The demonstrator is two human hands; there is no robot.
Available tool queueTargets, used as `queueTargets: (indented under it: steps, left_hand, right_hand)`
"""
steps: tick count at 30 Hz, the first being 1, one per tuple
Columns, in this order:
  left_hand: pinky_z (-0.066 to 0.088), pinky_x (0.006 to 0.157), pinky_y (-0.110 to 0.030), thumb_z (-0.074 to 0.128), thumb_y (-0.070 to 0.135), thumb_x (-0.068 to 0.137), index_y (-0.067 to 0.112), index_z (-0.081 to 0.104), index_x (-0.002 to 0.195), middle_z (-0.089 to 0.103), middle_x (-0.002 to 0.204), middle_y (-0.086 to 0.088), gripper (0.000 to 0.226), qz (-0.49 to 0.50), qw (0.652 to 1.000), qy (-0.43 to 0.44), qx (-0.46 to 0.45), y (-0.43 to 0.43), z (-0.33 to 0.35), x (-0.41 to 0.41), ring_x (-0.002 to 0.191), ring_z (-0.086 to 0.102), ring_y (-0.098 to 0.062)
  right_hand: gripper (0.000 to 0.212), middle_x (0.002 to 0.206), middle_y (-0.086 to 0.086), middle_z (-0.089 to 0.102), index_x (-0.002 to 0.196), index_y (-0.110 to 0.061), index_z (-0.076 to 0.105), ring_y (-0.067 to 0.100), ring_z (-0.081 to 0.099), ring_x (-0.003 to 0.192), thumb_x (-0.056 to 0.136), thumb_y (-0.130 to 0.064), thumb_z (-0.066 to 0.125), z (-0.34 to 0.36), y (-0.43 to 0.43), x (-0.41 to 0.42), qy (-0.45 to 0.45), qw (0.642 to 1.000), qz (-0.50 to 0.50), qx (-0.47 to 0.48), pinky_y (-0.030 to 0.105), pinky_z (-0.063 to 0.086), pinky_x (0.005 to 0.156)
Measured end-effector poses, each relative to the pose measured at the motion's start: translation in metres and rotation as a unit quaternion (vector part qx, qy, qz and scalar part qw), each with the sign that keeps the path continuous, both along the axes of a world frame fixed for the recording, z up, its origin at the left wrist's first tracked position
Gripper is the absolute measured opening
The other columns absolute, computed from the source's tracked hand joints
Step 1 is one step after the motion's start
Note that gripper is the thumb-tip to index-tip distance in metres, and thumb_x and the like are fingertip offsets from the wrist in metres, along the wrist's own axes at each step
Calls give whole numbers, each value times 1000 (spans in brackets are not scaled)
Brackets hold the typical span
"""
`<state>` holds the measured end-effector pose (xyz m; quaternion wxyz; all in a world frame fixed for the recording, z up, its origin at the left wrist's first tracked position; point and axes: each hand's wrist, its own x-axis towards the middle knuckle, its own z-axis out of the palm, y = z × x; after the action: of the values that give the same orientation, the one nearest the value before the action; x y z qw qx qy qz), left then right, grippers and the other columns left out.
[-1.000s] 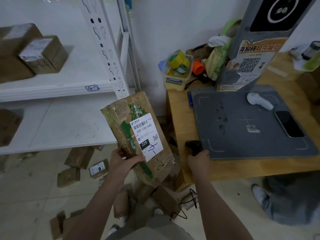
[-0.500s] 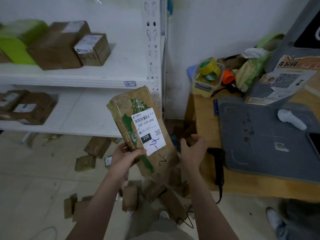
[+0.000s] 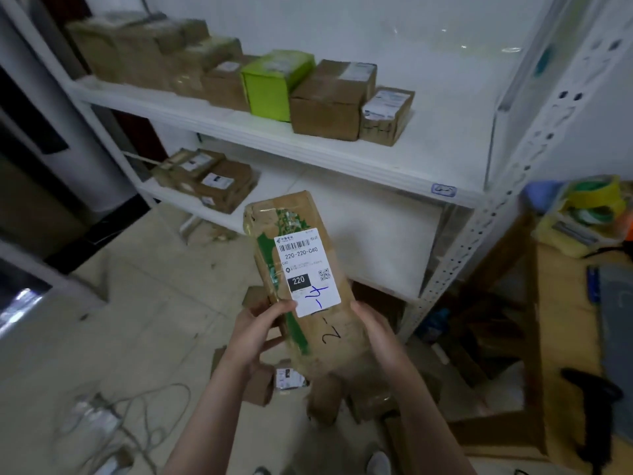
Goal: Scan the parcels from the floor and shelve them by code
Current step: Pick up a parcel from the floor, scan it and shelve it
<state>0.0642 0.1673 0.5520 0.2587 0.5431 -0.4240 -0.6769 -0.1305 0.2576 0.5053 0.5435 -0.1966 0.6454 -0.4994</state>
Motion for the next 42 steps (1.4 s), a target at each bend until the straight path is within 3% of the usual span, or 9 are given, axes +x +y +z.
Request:
queueTargets:
  steps: [3, 10, 14, 17, 20, 24, 29, 35, 42]
  left_hand:
    - [54, 69, -31, 82, 47, 50, 12, 72, 112, 78, 102, -4, 72, 15, 1000, -2, 4, -20, -2, 45, 99, 71, -21]
    - [56, 74, -32, 80, 38, 76, 9, 67, 122, 76, 109, -7, 56, 66, 998, 21, -4, -52, -14, 131, 101, 70, -21]
    - [55, 92, -41, 84, 45, 57, 9, 44, 146, 66, 126, -6, 104, 122, 992, 25, -9, -61, -21, 172, 111, 66, -19]
    - [50, 96, -42, 82, 53, 52, 16, 40, 151, 60, 131, -2, 113, 112, 994, -3, -15, -66, -25, 195, 111, 60, -13]
    - [49, 101, -48, 80, 63, 47, 22, 38, 152, 55, 138, -3, 120, 89, 995, -28, 18, -78, -31, 201, 118, 57, -23]
    - [52, 98, -48, 80, 62, 50, 21, 39, 149, 61, 129, -2, 115, 67, 995, -23, 65, -110, -40, 189, 115, 60, -24]
    - [57, 67, -27, 82, 62, 52, 16, 58, 132, 73, 111, -4, 95, 71, 994, -32, 77, -172, -62, 167, 98, 72, -20]
    - [61, 87, -40, 78, 33, 84, 7, 66, 116, 73, 98, -9, 43, 110, 989, -24, 93, -259, -84, 136, 87, 71, -21]
    - [60, 88, -43, 75, 34, 87, 4, 67, 118, 72, 107, -13, 44, 116, 986, -36, 113, -338, -115, 110, 99, 70, -24]
  right_hand:
    - [50, 117, 0, 72, 123, -28, 68, 22, 67, 111, 81, -54, 69, -8, -20, 43, -24, 999, 43, -19, 46, 50, 102]
    - [93, 123, 9, 69, 127, -22, 64, 30, 66, 114, 49, -67, 86, -29, -65, 131, -78, 997, 22, -15, 54, 51, 99]
    - [75, 121, 4, 70, 125, -26, 66, 24, 69, 107, 62, -65, 79, -33, -86, 177, -93, 995, 27, -4, 47, 60, 83]
    - [56, 116, 3, 72, 118, -28, 66, 21, 71, 100, 72, -60, 69, -30, -103, 204, -114, 993, 24, 12, 39, 61, 71]
    - [43, 120, 7, 67, 118, -29, 63, 29, 67, 105, 84, -55, 64, -31, -124, 214, -132, 991, -4, 33, 39, 61, 66]
    - [23, 121, 6, 64, 107, -37, 61, 31, 63, 109, 91, -54, 59, -41, -157, 211, -136, 990, -17, 44, 42, 60, 74]
    - [46, 117, 5, 70, 118, -28, 65, 30, 67, 107, 81, -55, 67, -57, -210, 201, -142, 989, -31, 32, 45, 60, 80]
    - [38, 121, 8, 67, 122, -24, 63, 31, 66, 110, 90, -45, 65, -80, -282, 176, -174, 983, -17, 54, 45, 58, 89]
    - [44, 117, 8, 71, 124, -17, 64, 26, 69, 106, 89, -44, 68, -103, -355, 148, -155, 986, 0, 66, 36, 59, 84]
